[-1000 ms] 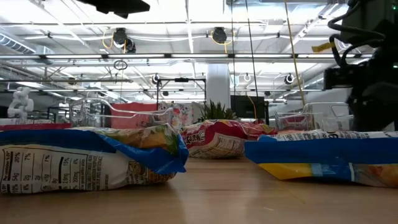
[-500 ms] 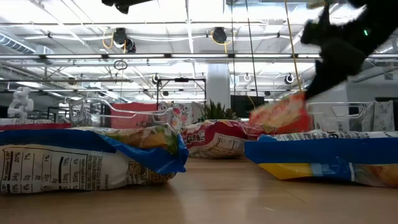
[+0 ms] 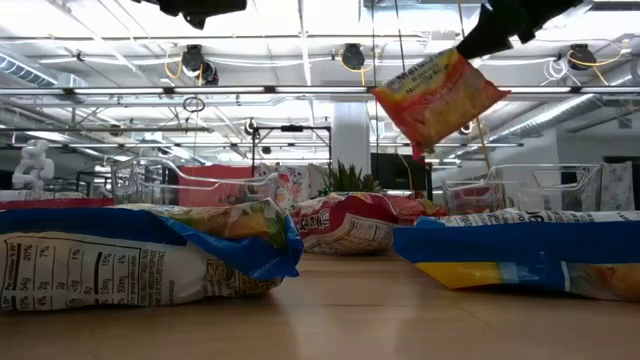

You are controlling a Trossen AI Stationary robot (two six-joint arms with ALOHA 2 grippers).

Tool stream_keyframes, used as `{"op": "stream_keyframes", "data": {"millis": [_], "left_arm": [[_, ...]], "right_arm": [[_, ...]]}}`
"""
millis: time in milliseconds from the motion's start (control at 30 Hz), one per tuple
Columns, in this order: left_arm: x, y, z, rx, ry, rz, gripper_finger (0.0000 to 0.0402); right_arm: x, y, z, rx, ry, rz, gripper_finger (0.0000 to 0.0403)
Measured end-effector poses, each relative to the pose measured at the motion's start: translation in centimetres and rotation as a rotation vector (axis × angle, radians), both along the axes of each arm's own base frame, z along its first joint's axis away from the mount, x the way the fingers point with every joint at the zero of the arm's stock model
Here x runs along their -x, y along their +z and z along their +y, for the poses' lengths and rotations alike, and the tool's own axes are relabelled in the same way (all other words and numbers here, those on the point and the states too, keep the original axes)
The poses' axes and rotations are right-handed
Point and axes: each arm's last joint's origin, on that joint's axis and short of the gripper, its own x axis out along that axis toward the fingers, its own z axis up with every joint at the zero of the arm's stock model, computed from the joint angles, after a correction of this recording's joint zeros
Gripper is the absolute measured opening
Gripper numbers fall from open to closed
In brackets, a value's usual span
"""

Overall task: Sort Maruchan noodles
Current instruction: Put the top right orange noodle pack into the top left transparent bin

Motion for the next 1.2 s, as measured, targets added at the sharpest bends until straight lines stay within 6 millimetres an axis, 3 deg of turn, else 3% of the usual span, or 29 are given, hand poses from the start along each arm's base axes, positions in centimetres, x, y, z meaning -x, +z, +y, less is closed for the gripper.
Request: {"op": "stream_keyframes", "data": {"millis": [467, 800, 1067, 1200], "left_arm": [[-1.8, -1.6, -0.1, 0.025, 0.007, 0.071, 0.0004], [-2.9, -3.1, -0.1, 0.003, 0.003, 0.145, 0.0004], [-2.6, -4.6, -0.3, 0.084, 0.03, 0.288, 0.0004], [-2.9, -4.6, -0.7, 0.108, 0.024, 0.273, 0.0004]], "right_arm": [[-0.1, 0.4, -1.7, 0.117, -0.1, 0.056, 0.0], [-1.0, 2.0, -1.6, 0.203, -0.059, -0.001, 0.0], [-1.4, 3.0, -2.4, 0.284, -0.073, 0.003, 0.0], [-2.0, 3.6, -3.0, 0.24, 0.03, -0.085, 0.0]]}}
